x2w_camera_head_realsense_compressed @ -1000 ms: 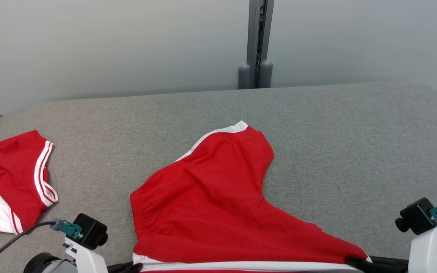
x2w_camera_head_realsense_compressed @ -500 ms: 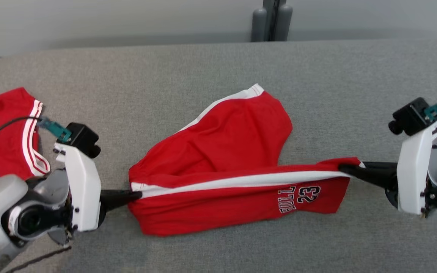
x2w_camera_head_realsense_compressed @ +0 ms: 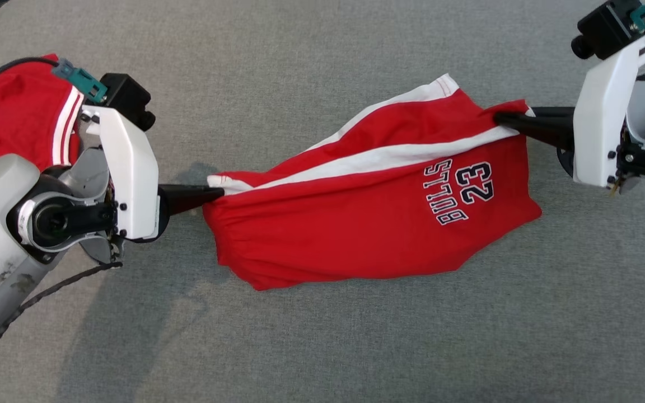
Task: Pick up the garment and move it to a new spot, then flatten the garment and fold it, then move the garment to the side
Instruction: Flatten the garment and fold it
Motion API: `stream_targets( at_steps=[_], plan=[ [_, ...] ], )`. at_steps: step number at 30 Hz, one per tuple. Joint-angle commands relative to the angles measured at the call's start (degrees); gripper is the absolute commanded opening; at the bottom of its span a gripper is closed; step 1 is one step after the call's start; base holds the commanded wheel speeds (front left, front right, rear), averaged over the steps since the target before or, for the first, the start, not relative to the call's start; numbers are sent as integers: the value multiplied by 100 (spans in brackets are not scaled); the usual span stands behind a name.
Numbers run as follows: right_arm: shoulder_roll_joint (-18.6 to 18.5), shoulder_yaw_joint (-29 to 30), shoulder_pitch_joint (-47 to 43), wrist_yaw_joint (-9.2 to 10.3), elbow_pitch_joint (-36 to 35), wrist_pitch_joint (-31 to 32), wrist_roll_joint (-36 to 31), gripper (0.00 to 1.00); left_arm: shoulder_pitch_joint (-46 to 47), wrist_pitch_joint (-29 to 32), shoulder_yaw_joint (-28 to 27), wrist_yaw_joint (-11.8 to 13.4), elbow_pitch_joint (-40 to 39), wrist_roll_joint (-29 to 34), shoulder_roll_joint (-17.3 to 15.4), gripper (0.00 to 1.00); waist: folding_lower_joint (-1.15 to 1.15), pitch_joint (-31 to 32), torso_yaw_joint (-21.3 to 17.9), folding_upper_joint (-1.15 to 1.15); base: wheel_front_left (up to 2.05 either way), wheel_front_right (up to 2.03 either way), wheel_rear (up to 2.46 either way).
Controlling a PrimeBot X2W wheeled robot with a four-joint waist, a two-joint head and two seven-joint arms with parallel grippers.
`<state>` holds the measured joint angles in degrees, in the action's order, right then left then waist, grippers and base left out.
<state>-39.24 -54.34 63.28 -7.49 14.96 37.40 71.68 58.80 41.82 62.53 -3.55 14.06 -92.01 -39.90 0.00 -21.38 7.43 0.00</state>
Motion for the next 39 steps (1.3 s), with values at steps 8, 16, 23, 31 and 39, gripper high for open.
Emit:
stream_targets(
  at_steps=[8,16,23,31,39],
  plan=[
    [449,3,612,-2,829,230,-338,0,366,-58,-90,-92,504,144,277,0,0,-375,330,0,0,0,0],
    [617,-24,789,-2,1250,85,-455,0,320,-69,-75,-182,712,127,394,0,0,-408,432,0,0,0,0],
    [796,-69,952,-2,1628,-192,-621,0,354,-66,-71,-236,833,147,477,0,0,-485,480,0,0,0,0],
    [996,-208,978,-2,1958,-355,-548,84,408,-108,-62,-265,983,199,560,29,0,-503,499,0,0,0,0],
    [1125,-353,940,-2,2005,-595,-501,100,373,-187,-47,-310,1110,278,577,100,0,-348,428,0,0,0,0]
  ],
)
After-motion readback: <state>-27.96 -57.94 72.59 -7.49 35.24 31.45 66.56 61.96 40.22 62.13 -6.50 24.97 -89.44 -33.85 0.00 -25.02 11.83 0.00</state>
